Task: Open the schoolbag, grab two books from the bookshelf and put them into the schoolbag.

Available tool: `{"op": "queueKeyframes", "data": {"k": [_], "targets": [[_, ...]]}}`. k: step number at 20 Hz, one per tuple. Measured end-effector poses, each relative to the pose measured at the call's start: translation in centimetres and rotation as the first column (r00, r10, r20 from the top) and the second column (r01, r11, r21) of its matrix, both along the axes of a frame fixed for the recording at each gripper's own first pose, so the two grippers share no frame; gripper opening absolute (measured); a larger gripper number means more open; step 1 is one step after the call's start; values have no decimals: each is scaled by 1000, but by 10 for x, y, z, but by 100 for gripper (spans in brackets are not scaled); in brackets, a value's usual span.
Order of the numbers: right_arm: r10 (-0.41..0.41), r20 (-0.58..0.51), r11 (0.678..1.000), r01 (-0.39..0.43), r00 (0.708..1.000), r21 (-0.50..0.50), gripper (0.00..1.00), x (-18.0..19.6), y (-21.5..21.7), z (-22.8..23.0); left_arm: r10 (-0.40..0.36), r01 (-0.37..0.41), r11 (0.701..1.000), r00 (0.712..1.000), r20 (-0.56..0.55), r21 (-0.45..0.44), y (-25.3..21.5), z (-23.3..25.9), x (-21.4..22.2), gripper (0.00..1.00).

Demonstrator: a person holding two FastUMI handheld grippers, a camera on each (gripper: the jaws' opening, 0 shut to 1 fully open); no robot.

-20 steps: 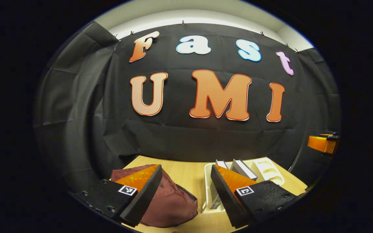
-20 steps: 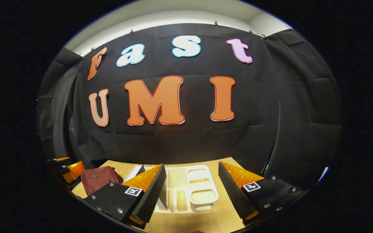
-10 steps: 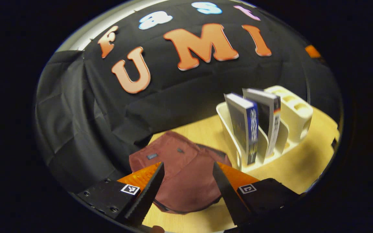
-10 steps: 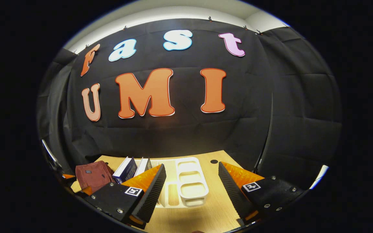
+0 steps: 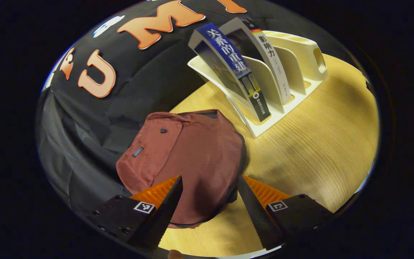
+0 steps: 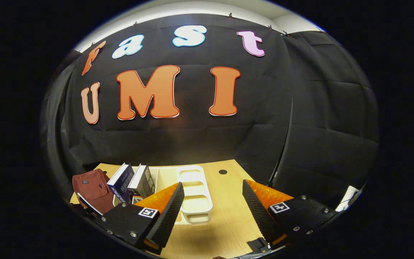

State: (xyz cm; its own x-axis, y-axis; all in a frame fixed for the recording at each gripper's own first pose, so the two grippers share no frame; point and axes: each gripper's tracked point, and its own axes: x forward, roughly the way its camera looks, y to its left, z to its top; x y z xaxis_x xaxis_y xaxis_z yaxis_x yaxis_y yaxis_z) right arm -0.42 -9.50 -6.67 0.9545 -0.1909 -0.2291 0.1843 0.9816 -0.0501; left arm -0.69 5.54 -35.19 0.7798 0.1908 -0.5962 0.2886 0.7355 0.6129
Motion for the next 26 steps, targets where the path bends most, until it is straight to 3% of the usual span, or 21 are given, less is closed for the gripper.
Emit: {"op": "queueKeyframes", "data": {"k": [5,7,9,12,13,14,16,20,26], "targets": [[0,-18,1000,0,1000,1,96,6,-4,-8,29,-25,996,999,-46,83,18,-11,10,98],[9,-28,1000,-8,1000,22,97,9,-4,-9,24,-19,996,998,-50,84,15,-12,12,98],[15,-32,999,-14,999,32,96,13,-3,-11,28,-24,998,997,-73,55,8,-17,7,92],[38,-29,999,-37,999,35,97,19,1,-9,27,-22,998,996,-79,67,3,-14,9,31],[47,-27,998,-46,999,40,97,21,3,-8,50,-41,996,994,-101,85,7,-16,10,36],[56,-22,997,-55,998,45,97,22,3,-7,71,-61,995,990,-119,84,10,-16,6,11],[66,-16,997,-65,998,48,96,23,2,-6,108,-102,993,986,-130,53,11,-17,9,3],[94,-22,991,-92,995,98,100,24,-1,-9,131,-142,989,966,-222,-32,9,-13,8,1],[119,-41,983,-112,992,147,96,30,9,-14,89,-195,952,915,-393,-238,0,19,5,1]]}}
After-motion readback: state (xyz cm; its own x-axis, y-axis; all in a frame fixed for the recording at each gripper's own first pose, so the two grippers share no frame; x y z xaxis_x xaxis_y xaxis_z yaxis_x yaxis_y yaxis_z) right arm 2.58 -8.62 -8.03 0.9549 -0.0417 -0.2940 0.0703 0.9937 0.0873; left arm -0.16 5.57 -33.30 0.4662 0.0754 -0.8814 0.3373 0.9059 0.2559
